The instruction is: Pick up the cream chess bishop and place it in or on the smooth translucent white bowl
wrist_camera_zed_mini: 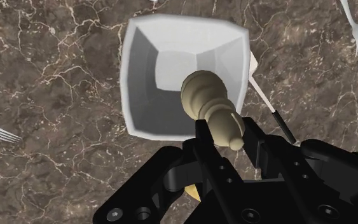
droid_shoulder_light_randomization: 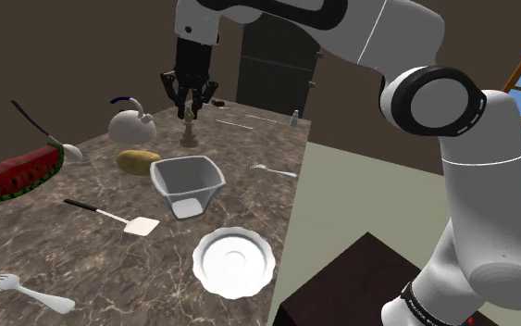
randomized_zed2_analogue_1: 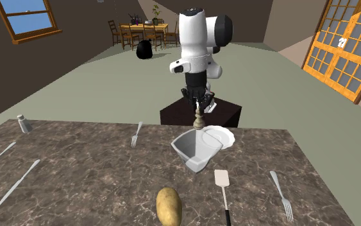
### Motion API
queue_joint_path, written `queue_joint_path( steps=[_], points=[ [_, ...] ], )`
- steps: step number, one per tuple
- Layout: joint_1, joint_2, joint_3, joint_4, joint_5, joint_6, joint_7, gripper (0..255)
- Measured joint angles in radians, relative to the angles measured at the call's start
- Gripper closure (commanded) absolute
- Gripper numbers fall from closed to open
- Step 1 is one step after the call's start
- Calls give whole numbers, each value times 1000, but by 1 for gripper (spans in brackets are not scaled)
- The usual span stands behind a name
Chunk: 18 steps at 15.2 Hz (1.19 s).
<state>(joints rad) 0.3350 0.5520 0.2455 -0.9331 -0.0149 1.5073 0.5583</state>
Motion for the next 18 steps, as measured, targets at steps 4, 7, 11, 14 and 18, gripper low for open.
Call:
queue_joint_path(
  steps=[4,7,11,14,18],
  points=[
    [-9,-27,1,-97,5,70,-4,255],
    [-16,-47,1,-170,10,122,-7,255],
    [-23,-65,1,-254,14,188,-12,255],
    [-27,-73,1,-306,16,232,-15,255],
    [-31,-77,0,-362,17,283,-20,255]
  ],
)
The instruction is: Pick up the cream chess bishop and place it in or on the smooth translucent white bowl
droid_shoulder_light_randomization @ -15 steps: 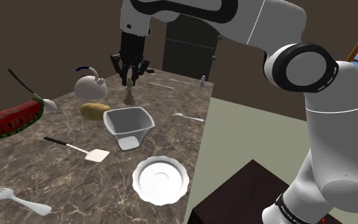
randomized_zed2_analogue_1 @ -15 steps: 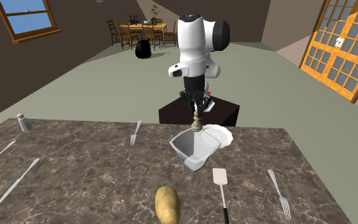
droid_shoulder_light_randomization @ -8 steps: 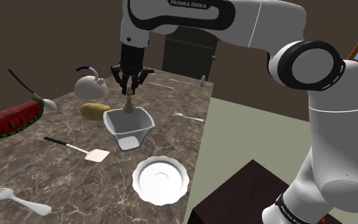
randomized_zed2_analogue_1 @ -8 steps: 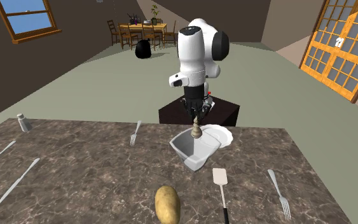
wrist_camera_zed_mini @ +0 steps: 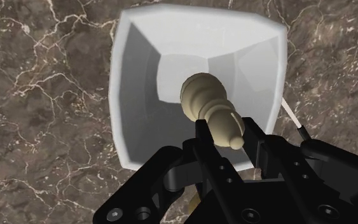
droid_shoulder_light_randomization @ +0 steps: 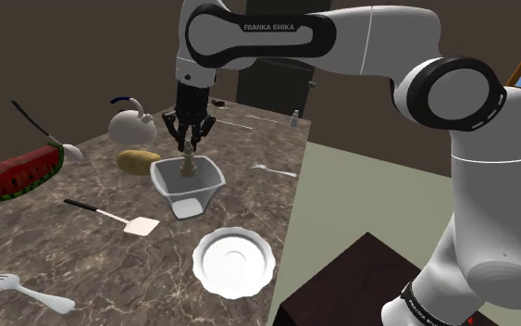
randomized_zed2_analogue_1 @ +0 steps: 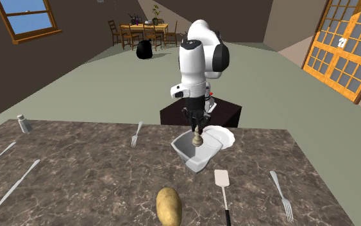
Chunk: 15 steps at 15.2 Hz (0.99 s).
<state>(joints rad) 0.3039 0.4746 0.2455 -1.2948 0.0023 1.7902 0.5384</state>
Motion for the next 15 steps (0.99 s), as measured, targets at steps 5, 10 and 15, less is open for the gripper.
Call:
queue_joint_path(
  steps=[5,10,15],
  points=[
    [1,2,0,-8,0,10,0,255],
    [1,2,0,-8,0,10,0,0],
    [5,12,0,82,-3,-67,4,0]
  ],
)
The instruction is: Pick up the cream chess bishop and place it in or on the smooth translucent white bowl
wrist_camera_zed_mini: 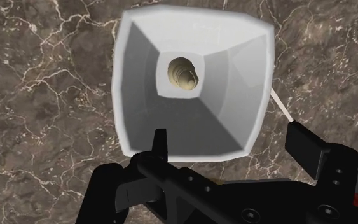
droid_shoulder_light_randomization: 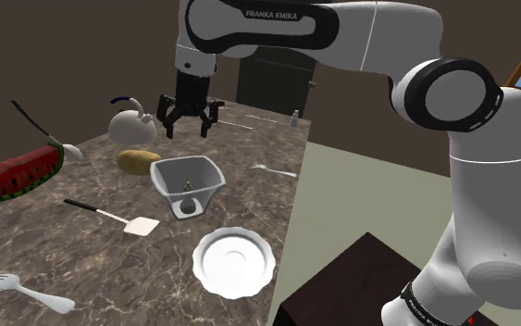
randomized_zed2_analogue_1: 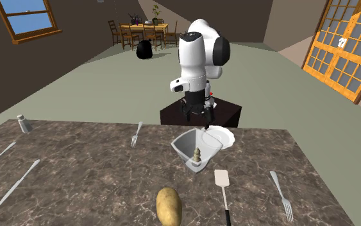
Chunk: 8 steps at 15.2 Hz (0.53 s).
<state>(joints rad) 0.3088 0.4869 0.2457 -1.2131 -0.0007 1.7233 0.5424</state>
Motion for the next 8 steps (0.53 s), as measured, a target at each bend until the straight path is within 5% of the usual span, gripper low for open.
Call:
queue_joint_path(
  steps=[8],
  points=[
    [-2,0,-1,54,0,-56,-3,0]
  ],
)
